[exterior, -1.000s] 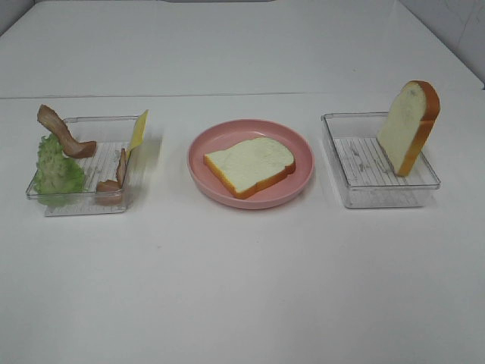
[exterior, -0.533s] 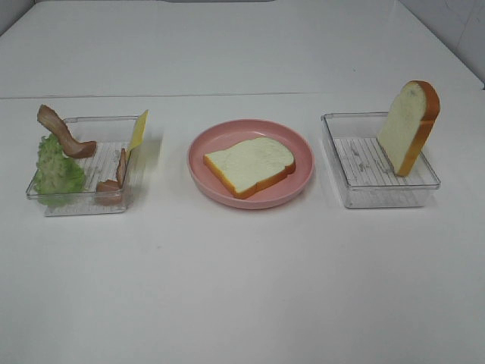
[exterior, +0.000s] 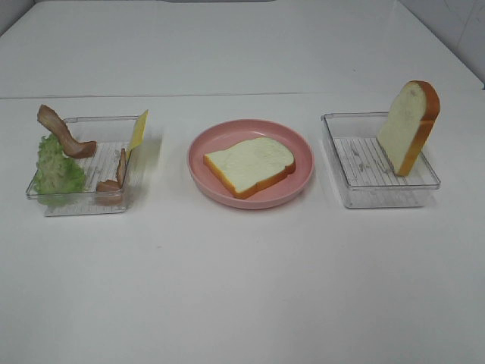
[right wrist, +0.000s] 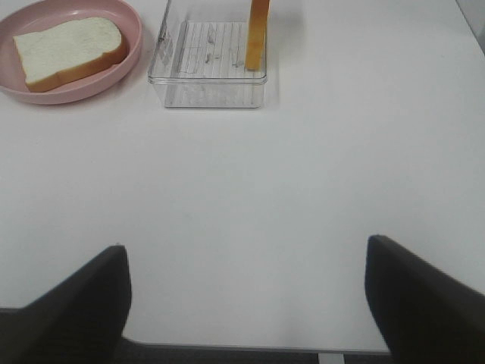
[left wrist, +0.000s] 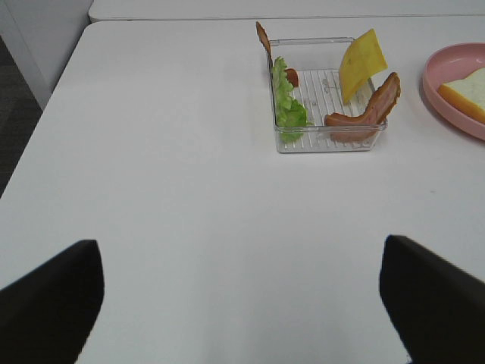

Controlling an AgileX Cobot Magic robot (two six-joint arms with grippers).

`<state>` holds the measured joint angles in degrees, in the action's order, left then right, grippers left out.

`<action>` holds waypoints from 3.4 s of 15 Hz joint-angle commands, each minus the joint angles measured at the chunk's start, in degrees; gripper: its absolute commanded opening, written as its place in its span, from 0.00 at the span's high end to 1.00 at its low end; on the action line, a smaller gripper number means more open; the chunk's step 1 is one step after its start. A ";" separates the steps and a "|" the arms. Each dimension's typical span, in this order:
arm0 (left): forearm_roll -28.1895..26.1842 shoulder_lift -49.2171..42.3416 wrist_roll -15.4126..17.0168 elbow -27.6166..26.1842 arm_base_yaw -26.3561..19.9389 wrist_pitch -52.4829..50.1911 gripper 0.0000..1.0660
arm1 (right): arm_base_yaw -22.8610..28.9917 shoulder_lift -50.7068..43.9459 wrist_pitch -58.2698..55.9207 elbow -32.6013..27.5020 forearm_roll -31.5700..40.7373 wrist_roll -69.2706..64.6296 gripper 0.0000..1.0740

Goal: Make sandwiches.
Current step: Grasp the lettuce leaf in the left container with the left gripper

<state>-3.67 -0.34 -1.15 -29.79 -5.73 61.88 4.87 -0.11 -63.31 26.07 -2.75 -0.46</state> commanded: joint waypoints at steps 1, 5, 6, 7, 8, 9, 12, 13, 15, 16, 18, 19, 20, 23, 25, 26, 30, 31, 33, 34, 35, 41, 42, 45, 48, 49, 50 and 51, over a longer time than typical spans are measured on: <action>-0.34 -0.74 -0.06 0.11 -0.29 -0.23 0.15 | -0.40 -1.95 0.52 -0.29 0.00 0.46 0.24; -0.11 -0.74 0.06 0.11 -0.29 -0.23 0.15 | -0.40 -1.95 0.52 -0.29 0.00 0.46 0.24; -0.11 -0.74 0.06 0.11 -0.29 -0.23 0.15 | -0.40 -1.95 0.52 -0.29 0.00 0.46 0.24; -0.11 -0.34 0.06 0.11 -0.29 -0.29 0.15 | -0.40 -1.95 0.52 -0.29 0.00 0.46 0.24; -0.06 2.23 0.06 -0.52 -0.29 -0.74 0.15 | -0.40 -1.95 0.52 -0.29 0.00 0.46 0.24; -0.17 6.36 0.40 -2.06 -0.29 -2.35 0.15 | -0.40 -1.95 0.52 -0.29 0.00 0.46 0.24; -0.34 24.87 2.06 -7.85 -0.29 -5.21 0.15 | -0.40 -1.95 0.52 -0.29 0.00 0.46 0.24; -0.46 28.76 2.06 -9.05 -0.29 -5.21 0.15 | -0.40 -1.95 0.52 -0.29 0.00 0.46 0.24; -0.46 43.49 2.06 -14.44 -0.29 -5.21 0.15 | -0.40 -1.95 0.52 -0.29 0.00 0.46 0.24; -0.46 53.34 1.95 -19.42 -0.29 -5.21 0.15 | -0.40 -1.95 0.52 -0.29 0.00 0.46 0.24; -0.46 62.17 1.78 -24.58 -0.29 -6.19 0.15 | -0.40 -1.95 0.52 -0.29 0.00 0.46 0.24; -0.46 67.72 1.60 -28.02 -0.29 -7.28 0.15 | -0.40 -1.95 0.52 -0.29 0.00 0.46 0.24; -0.57 75.17 1.60 -32.49 -0.29 -7.62 0.15 | -0.40 -1.95 0.52 -0.29 0.00 0.46 0.24; -2.12 86.80 1.60 -38.96 -0.29 -7.85 0.15 | -0.40 -1.95 0.52 -0.29 0.00 0.46 0.24; -7.22 96.03 1.15 -44.06 0.34 -8.14 0.15 | -0.40 -1.95 0.52 -0.29 0.00 0.46 0.24; -7.39 97.69 1.15 -45.15 0.97 -8.14 0.15 | -0.40 -1.95 0.52 -0.29 0.00 0.46 0.24; -6.02 107.54 6.19 -51.11 6.53 -10.37 0.15 | -0.40 -1.95 0.52 -0.29 0.00 0.46 0.24; -4.64 111.27 7.45 -53.00 8.02 -11.00 0.15 | -0.40 -1.95 0.52 -0.29 0.00 0.46 0.24; -2.92 115.51 8.54 -55.81 9.51 -11.17 0.15 | -0.40 -1.95 0.52 -0.29 0.00 0.46 0.24; -2.92 116.60 9.28 -56.61 9.80 -10.94 0.15 | -0.40 -1.95 0.52 -0.29 0.00 0.46 0.24; -3.09 119.86 9.63 -58.67 10.03 -10.83 0.15 | -0.40 -1.95 0.52 -0.29 0.00 0.46 0.24; -2.01 120.72 9.68 -58.90 10.03 -11.06 0.17 | -0.40 -1.95 0.52 -0.29 0.00 0.46 0.24; -1.95 121.24 10.43 -58.90 10.03 -10.89 0.18 | -0.40 -1.95 0.52 -0.29 0.00 0.46 0.24; -1.72 122.56 10.66 -58.90 10.03 -10.43 0.21 | -0.40 -1.95 0.52 -0.29 0.00 0.46 0.24; -0.86 122.56 10.66 -58.90 10.03 -10.54 0.22 | -0.40 -1.95 0.52 -0.29 0.00 0.46 0.24; -0.86 122.44 10.66 -58.90 10.03 -10.03 0.27 | -0.40 -1.95 0.52 -0.29 0.00 0.46 0.24; -0.86 122.44 10.66 -58.90 10.03 -9.80 0.29 | -0.40 -1.95 0.52 -0.29 0.00 0.46 0.24; -0.86 122.44 10.89 -58.90 10.03 -9.51 0.33 | -0.40 -1.95 0.52 -0.29 0.00 0.46 0.24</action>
<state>-4.70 122.10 9.34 -88.52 4.01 51.85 4.87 -0.11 -63.31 26.07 -2.75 -0.46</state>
